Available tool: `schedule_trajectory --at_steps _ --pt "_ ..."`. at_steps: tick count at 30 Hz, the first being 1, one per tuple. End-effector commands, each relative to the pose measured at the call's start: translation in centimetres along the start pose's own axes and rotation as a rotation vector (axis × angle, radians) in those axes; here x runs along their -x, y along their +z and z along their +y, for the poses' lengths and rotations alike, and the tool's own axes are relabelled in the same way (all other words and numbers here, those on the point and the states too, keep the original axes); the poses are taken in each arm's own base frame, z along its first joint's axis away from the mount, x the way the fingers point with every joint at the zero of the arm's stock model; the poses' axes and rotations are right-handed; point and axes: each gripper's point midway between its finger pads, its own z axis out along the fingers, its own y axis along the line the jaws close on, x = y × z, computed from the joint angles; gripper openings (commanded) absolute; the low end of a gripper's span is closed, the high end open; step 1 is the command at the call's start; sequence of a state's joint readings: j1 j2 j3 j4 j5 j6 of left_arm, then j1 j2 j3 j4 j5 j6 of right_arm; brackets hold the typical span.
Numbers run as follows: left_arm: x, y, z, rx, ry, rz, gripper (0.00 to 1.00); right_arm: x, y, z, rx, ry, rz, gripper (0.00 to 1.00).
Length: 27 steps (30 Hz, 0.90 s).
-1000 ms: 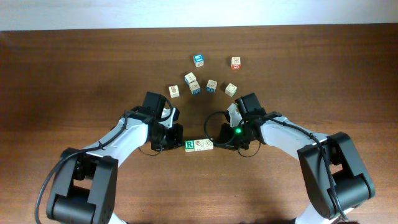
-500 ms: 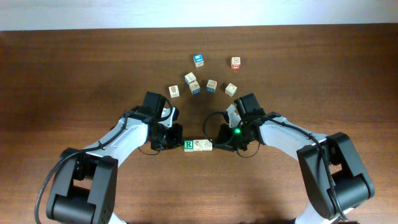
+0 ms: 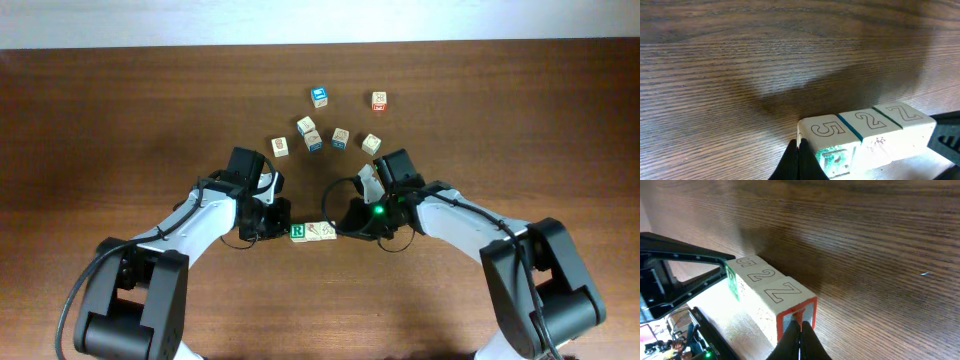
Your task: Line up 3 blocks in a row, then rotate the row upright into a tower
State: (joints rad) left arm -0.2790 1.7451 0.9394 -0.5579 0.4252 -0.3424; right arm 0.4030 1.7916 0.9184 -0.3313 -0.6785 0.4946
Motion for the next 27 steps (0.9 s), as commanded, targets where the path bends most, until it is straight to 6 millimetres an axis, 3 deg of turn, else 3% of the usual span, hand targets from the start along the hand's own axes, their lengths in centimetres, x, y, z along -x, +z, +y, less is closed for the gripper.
schedule_trajectory --at_steps 1,8,15,27 --pt "-0.7 0.5 -0.8 -0.044 -0.011 0.032 0.0 -0.1 -0.5 3.1 0.071 -0.074 0.0 0.04" --pt "-0.7 0.5 -0.9 -0.051 -0.01 0.033 0.0 -0.2 -0.5 3.6 0.057 -0.087 -0.01 0.04" --pt "-0.7 0.5 -0.9 -0.051 -0.01 0.032 0.0 -0.3 0.0 6.4 0.038 -0.157 0.0 0.04" --pt "-0.7 0.5 -0.9 -0.051 -0.01 0.033 0.0 -1.1 0.4 8.2 0.021 -0.2 0.022 0.04"
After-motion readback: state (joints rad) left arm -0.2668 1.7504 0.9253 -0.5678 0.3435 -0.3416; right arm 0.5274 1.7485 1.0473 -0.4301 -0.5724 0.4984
